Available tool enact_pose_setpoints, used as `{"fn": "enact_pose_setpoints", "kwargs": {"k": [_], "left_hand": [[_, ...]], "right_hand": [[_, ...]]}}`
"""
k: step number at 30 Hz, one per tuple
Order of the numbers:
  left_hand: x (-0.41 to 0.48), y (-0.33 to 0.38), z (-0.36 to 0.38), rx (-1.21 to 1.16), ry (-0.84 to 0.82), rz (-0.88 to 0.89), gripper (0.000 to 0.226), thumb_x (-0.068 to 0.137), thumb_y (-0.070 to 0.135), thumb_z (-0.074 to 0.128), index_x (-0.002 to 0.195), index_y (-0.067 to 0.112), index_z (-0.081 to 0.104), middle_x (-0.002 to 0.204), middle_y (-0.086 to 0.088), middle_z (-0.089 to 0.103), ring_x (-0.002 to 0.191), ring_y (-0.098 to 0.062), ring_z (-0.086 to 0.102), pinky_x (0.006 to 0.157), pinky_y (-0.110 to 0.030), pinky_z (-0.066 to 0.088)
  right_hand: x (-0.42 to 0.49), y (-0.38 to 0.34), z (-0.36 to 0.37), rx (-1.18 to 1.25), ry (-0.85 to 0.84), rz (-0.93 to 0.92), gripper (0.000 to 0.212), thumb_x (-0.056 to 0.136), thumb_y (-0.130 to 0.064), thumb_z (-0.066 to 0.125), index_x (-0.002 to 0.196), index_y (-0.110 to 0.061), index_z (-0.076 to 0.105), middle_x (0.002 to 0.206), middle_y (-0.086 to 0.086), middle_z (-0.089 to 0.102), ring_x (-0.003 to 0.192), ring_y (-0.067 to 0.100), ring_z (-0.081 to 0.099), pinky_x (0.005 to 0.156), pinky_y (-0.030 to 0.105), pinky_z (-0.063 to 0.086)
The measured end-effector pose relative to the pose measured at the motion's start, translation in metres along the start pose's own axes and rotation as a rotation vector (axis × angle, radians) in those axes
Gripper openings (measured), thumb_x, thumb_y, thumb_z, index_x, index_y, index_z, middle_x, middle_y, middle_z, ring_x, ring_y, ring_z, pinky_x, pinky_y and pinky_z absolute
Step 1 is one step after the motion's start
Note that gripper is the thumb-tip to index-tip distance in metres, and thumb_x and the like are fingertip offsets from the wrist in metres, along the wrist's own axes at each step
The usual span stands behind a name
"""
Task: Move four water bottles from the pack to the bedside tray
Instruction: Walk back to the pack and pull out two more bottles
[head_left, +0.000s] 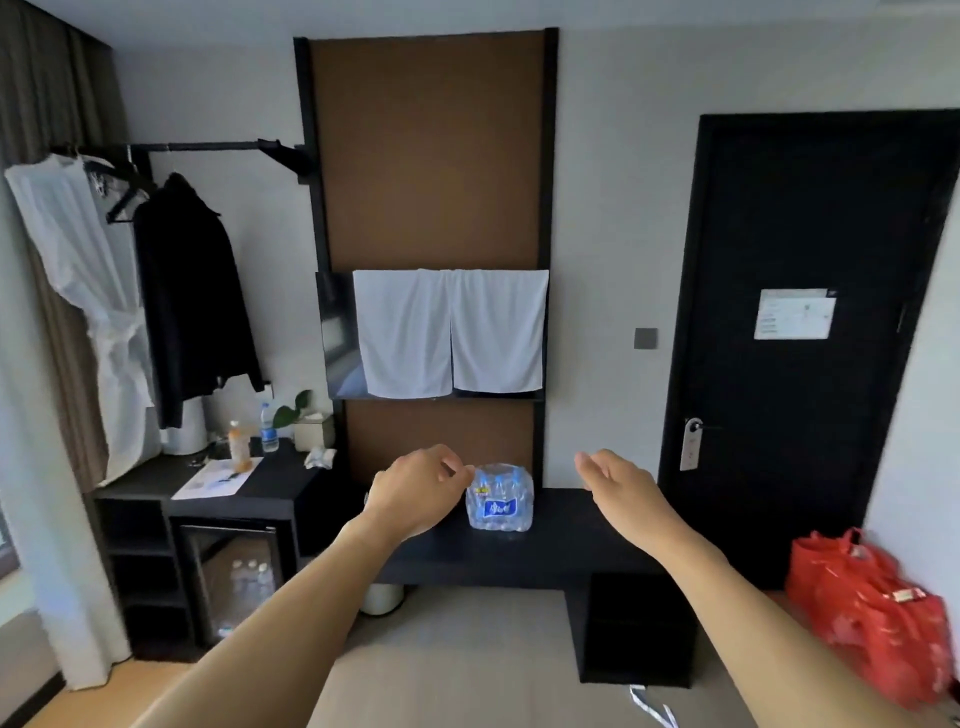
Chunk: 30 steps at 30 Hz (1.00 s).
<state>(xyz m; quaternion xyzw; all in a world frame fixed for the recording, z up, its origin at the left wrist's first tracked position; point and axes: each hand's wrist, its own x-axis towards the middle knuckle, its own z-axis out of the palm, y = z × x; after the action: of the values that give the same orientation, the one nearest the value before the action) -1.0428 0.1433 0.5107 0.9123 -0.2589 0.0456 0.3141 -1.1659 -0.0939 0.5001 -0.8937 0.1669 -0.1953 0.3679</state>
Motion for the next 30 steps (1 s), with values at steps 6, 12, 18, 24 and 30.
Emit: {"fn": "enact_pose_setpoints", "kwargs": {"k": [6, 12, 18, 24, 30], "left_hand": [[0.196, -0.06, 0.079, 0.024, -0.048, -0.024, 0.033, 0.087, 0.062, 0.052, 0.098, 0.036, 0.07, 0.092, 0.02, 0.071, 0.095, -0.015, 0.069, 0.092, -0.043, 0.056], [0.39, -0.098, 0.116, -0.019, -0.092, -0.071, 0.03, 0.088, 0.059, 0.053, 0.1, 0.036, 0.07, 0.092, 0.021, 0.068, 0.095, -0.014, 0.067, 0.085, -0.036, 0.057], [0.56, -0.157, 0.181, -0.075, -0.174, -0.1, 0.027, 0.085, 0.059, 0.053, 0.095, 0.04, 0.069, 0.096, 0.017, 0.071, 0.095, -0.014, 0.068, 0.086, -0.039, 0.058], [0.725, -0.268, 0.312, -0.132, -0.266, -0.109, 0.017, 0.091, 0.049, 0.056, 0.096, 0.04, 0.068, 0.094, 0.017, 0.071, 0.089, -0.009, 0.067, 0.074, -0.03, 0.054], [0.833, -0.375, 0.472, -0.126, -0.54, -0.205, 0.016, 0.09, 0.034, 0.055, 0.101, 0.031, 0.068, 0.108, 0.002, 0.074, 0.096, -0.024, 0.069, 0.086, -0.04, 0.059]], "right_hand": [[0.213, 0.075, 0.065, 0.051, 0.03, -0.017, 0.029, 0.097, -0.039, 0.062, 0.12, -0.02, 0.063, 0.105, -0.008, 0.063, 0.091, 0.006, 0.06, 0.072, 0.019, 0.042], [0.408, 0.106, 0.112, 0.1, -0.025, -0.016, 0.022, 0.095, -0.042, 0.065, 0.113, -0.031, 0.062, 0.096, -0.02, 0.06, 0.085, -0.004, 0.06, 0.063, 0.012, 0.04], [0.57, 0.15, 0.19, 0.076, -0.079, 0.038, 0.015, 0.096, -0.04, 0.064, 0.109, -0.034, 0.06, 0.092, -0.02, 0.061, 0.081, -0.006, 0.06, 0.058, 0.006, 0.038], [0.718, 0.242, 0.307, 0.086, -0.084, 0.137, 0.013, 0.098, -0.036, 0.062, 0.11, -0.032, 0.062, 0.097, -0.019, 0.063, 0.088, -0.007, 0.06, 0.064, 0.007, 0.038], [0.821, 0.346, 0.439, 0.099, -0.213, 0.355, 0.022, 0.1, -0.026, 0.061, 0.12, -0.019, 0.067, 0.112, -0.004, 0.068, 0.096, 0.005, 0.064, 0.073, 0.014, 0.046]]}}
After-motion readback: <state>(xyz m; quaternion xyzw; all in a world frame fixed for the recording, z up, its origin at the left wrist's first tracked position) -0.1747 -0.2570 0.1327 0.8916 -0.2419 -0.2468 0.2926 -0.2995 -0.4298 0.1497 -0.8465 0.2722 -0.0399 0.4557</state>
